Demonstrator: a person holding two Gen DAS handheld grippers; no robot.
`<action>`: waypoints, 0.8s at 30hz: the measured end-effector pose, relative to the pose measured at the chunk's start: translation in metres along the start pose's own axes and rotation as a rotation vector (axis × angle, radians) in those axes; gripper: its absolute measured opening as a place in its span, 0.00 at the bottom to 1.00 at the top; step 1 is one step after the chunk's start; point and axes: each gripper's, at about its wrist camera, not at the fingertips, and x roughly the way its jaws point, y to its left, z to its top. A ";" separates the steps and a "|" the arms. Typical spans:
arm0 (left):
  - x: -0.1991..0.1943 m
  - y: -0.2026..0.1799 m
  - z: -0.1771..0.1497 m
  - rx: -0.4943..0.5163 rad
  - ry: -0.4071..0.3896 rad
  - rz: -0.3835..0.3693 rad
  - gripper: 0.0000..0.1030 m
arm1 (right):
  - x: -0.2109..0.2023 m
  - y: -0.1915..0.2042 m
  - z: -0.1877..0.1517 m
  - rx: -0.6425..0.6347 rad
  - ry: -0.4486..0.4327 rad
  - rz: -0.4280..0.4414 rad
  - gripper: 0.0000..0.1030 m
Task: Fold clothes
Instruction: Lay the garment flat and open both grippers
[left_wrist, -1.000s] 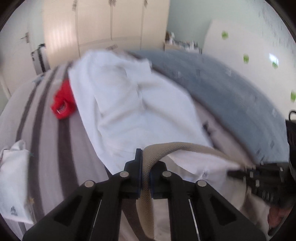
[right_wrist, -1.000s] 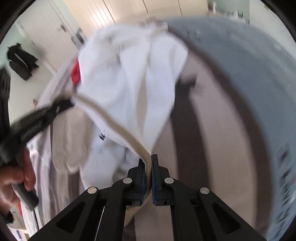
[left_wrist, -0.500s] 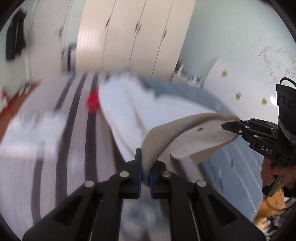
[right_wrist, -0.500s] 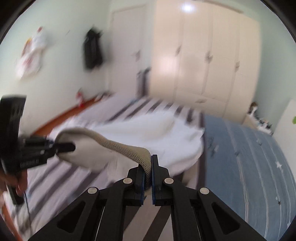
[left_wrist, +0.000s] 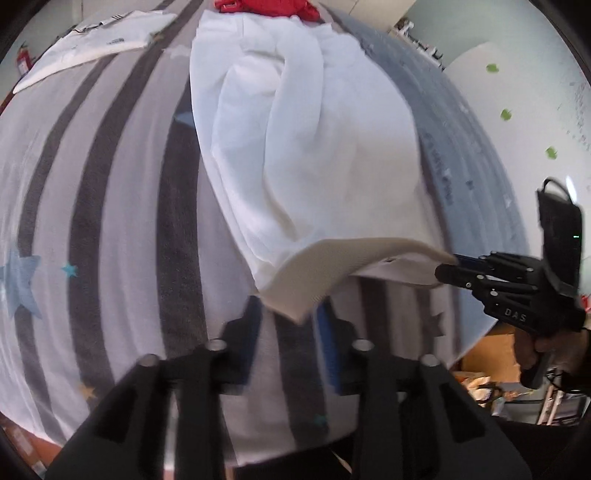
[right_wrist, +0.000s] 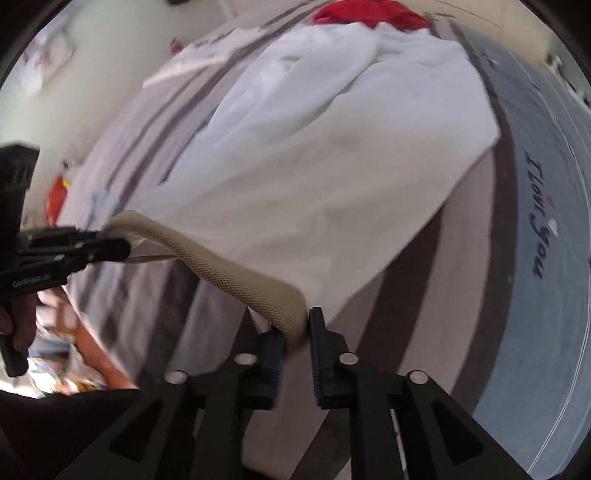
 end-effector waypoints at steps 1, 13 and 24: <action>-0.009 0.001 0.005 -0.006 -0.015 -0.008 0.39 | -0.008 -0.006 0.003 0.025 -0.011 0.011 0.23; 0.071 0.050 0.165 0.065 -0.284 0.113 0.59 | 0.016 -0.122 0.075 0.372 -0.212 -0.175 0.43; 0.149 0.035 0.218 0.259 -0.194 0.131 0.24 | 0.049 -0.173 0.107 0.473 -0.220 -0.187 0.43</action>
